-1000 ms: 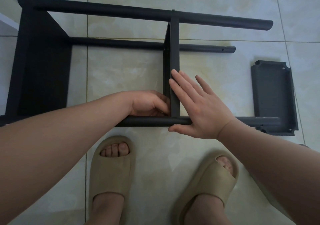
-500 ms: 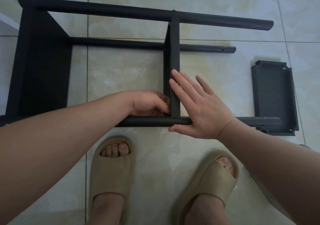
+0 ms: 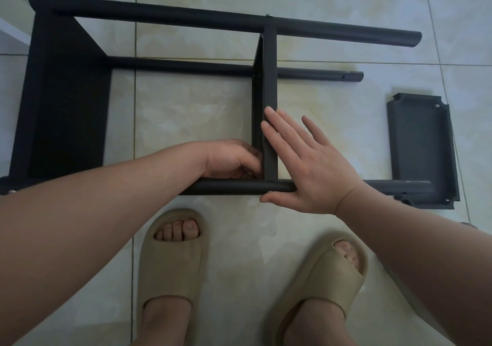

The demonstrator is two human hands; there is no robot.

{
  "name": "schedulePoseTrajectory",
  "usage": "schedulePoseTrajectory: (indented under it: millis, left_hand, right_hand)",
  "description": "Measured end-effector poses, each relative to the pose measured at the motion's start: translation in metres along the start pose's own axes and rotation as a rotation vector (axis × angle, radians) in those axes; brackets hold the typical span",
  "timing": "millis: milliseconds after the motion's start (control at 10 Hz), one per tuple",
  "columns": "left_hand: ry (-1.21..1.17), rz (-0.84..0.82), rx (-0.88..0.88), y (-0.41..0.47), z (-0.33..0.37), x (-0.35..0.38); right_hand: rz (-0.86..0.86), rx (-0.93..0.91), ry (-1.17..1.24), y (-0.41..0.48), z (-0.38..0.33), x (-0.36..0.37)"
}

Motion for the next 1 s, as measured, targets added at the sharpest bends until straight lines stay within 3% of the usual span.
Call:
schedulePoseTrajectory:
  millis: [300,600,800,1000]
  left_hand:
    - [0.149,0.092,-0.001,-0.0058,0.0035,-0.0008]
    - [0.014,0.021,-0.02,-0.0012,0.0011,0.0002]
    - [0.148,0.092,0.003,-0.0003,-0.0008,-0.0045]
    - [0.003,0.015,0.018,0.0008,-0.0002,-0.002]
  right_hand:
    - [0.004,-0.003,-0.007,0.0002,0.0005,-0.0002]
    - [-0.001,-0.001,-0.008,0.0001,-0.0001,-0.0001]
    - [0.007,-0.002,-0.003,0.0002,-0.0002,-0.0005]
    - [0.0,-0.001,-0.003,0.0001,0.0,-0.0003]
Point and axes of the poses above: each hand's wrist, its own y-axis towards the middle knuckle, its own x-axis out of the palm, z = x × y, the point moved 4 cm from there along y, towards the middle knuckle, and after that the axes turned 5 degrees about z, right-handed, at the moved point
